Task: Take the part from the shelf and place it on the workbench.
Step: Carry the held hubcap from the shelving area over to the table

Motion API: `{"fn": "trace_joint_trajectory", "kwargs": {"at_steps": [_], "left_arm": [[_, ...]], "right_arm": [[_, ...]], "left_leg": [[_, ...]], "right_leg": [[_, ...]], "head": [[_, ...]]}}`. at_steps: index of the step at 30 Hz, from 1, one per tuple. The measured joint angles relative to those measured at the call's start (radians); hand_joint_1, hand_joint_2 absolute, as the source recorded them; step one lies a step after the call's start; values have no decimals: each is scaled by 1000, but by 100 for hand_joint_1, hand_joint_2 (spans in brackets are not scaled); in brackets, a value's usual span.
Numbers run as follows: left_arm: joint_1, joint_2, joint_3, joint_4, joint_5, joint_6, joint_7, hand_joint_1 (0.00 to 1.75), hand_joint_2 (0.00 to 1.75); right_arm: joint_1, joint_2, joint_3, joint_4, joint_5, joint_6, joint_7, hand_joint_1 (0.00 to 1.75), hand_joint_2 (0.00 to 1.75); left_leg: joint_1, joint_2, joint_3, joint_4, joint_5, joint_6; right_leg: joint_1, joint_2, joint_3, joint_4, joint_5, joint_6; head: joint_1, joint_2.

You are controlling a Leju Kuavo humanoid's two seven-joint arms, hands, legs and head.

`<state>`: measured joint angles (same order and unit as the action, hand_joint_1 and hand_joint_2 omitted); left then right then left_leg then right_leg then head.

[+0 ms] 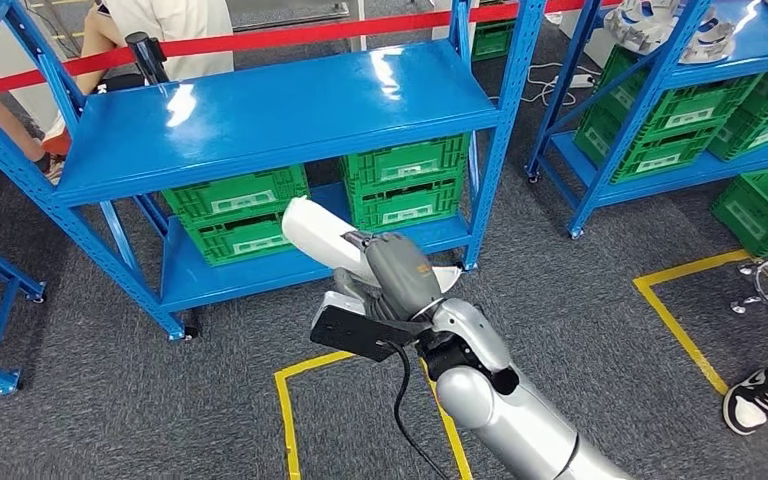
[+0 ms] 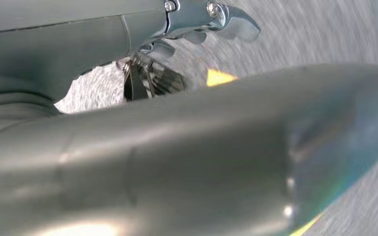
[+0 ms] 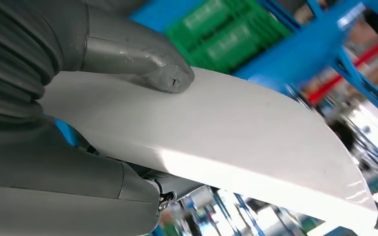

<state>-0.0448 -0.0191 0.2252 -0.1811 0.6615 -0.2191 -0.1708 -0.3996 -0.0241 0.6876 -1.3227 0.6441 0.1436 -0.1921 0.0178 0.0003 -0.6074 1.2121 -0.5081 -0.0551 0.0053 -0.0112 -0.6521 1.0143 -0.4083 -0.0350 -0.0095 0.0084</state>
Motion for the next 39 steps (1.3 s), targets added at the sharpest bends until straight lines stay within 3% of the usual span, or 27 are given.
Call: {"fn": "trace_joint_trajectory", "kwargs": {"at_steps": [2,3,4,6,7,8,10,11,12,13,15,17,18,19,21,22,24,26,27,28,29,31,32,34,36,37,39], "left_arm": [[5,0,26,-2,15,13,0,0,0],[6,0,35,-3,17,13,-2,0,0],[7,-1,42,-3,18,13,-2,0,0],[11,-3,53,-2,16,12,-2,0,0],[13,-4,56,-2,13,9,-2,0,0],[13,-4,59,-2,10,5,-2,0,0],[13,-3,63,-2,7,-2,0,0,0],[14,-2,65,-2,6,-3,3,0,0],[14,-1,66,-2,3,-3,6,0,0],[14,0,66,-2,-3,-6,9,0,0],[13,0,66,-2,-21,-18,11,0,0],[12,0,66,-2,-32,-30,9,0,0],[11,0,65,-3,-35,-33,8,0,0],[10,1,65,-3,-36,-36,7,0,0],[10,4,65,-2,-40,-41,5,0,0],[11,5,65,-2,-42,-46,3,0,0],[10,7,64,-2,-52,-59,0,0,0],[2,8,59,-2,-65,-70,1,0,0],[-3,8,56,-2,-70,-74,1,0,0],[-9,6,52,-3,-74,-76,1,0,0],[-14,4,48,-3,-77,-79,1,0,0],[-24,0,41,-4,-83,-74,0,0,0],[-28,-4,38,-4,-86,-63,-3,0,0],[-28,-13,35,-5,-92,-27,-16,0,0],[-18,-22,34,-3,-93,5,-29,0,0],[-12,-23,34,-2,-93,14,-30,0,0],[-2,-21,34,0,-93,18,-19,0,0]], "right_arm": [[14,2,-15,48,-18,-13,-24,175,175],[19,3,-21,73,-23,-21,-38,175,175],[22,5,-26,95,-25,-26,-48,175,175],[28,7,-33,133,-30,-30,-53,175,175],[31,7,-37,149,-33,-30,-50,175,175],[34,7,-42,164,-39,-29,-46,175,175],[44,7,-58,195,-66,-19,-44,175,175],[53,7,-68,214,-88,-10,-47,175,175],[66,7,-79,237,-114,1,-52,175,175],[83,7,-92,261,-139,9,-60,175,175],[117,8,-121,310,-178,15,-82,175,175],[143,12,-145,346,-198,15,-104,175,175],[152,15,-155,359,-204,15,-110,175,175],[159,17,-161,370,-206,15,-113,175,175],[173,21,-170,385,-210,18,-115,175,175],[180,24,-174,388,-211,20,-116,175,175],[197,30,-182,387,-212,26,-122,175,175],[227,34,-190,369,-212,33,-134,175,175],[243,35,-193,356,-213,37,-138,175,175],[258,37,-194,342,-213,41,-140,175,175],[269,40,-195,330,-212,45,-140,175,175],[285,48,-196,305,-209,50,-141,175,175],[293,51,-198,289,-209,51,-142,175,175],[308,55,-203,255,-213,59,-149,175,175],[321,56,-206,232,-220,66,-168,175,175],[328,56,-206,225,-223,67,-181,175,175],[338,56,-206,214,-230,66,-202,175,175]], "left_leg": [[-4,-1,99,-137,-25,9],[-7,-2,122,-179,-43,16],[-10,-2,129,-198,-49,25],[-8,2,112,-199,-33,45],[-7,5,102,-200,-21,54],[-5,7,89,-201,-8,61],[-6,8,58,-199,20,67],[-6,8,41,-198,34,67],[-6,8,22,-196,47,66],[-6,7,5,-193,58,64],[-6,5,-24,-185,77,59],[-7,4,-42,-180,94,49],[-7,6,-46,-180,103,42],[-7,7,-47,-183,113,35],[-4,8,-52,-189,123,23],[-4,7,-60,-179,104,18],[-3,4,-85,-104,12,10],[-3,3,-105,19,-78,4],[-3,3,-103,66,-90,2],[-3,4,-91,89,-79,1],[-3,4,-62,79,-53,1],[-3,3,39,-30,-23,5],[-5,2,95,-106,-34,10],[-10,1,151,-201,-65,23],[-11,5,142,-214,-57,41],[-10,8,135,-215,-47,51],[-6,13,115,-215,-23,65]], "right_leg": [[2,-2,-20,9,18,10],[3,-4,-24,11,27,15],[4,-5,-26,10,36,21],[1,-4,-32,11,40,33],[-1,-1,-41,29,16,40],[-3,2,-53,62,-27,46],[-7,5,-81,183,-137,55],[-8,5,-88,243,-167,58],[-10,5,-84,283,-173,60],[-10,6,-63,290,-155,59],[-10,5,27,202,-114,52],[-4,6,128,62,-125,39],[0,6,154,17,-138,34],[4,6,160,-3,-143,29],[3,6,145,-10,-123,16],[1,5,134,-13,-109,8],[-3,3,108,-18,-81,-4],[-1,0,78,-16,-57,-7],[-1,-2,61,-13,-45,-7],[-1,-4,44,-10,-33,-6],[-1,-4,25,-6,-21,-4],[0,-3,-9,3,1,2],[1,-2,-20,7,10,7],[2,-3,-30,8,31,17],[0,0,-34,6,47,29],[-1,2,-40,15,34,35],[-5,8,-63,88,-50,47]], "head": [[0,0],[0,0],[1,0],[3,0],[4,0],[6,0],[11,0],[13,0],[14,0],[15,0],[17,0],[18,0],[18,0],[18,0],[18,0],[17,0],[10,0],[4,0],[3,0],[2,0],[2,0],[1,0],[1,0],[3,0],[3,0],[4,0],[8,0]]}}
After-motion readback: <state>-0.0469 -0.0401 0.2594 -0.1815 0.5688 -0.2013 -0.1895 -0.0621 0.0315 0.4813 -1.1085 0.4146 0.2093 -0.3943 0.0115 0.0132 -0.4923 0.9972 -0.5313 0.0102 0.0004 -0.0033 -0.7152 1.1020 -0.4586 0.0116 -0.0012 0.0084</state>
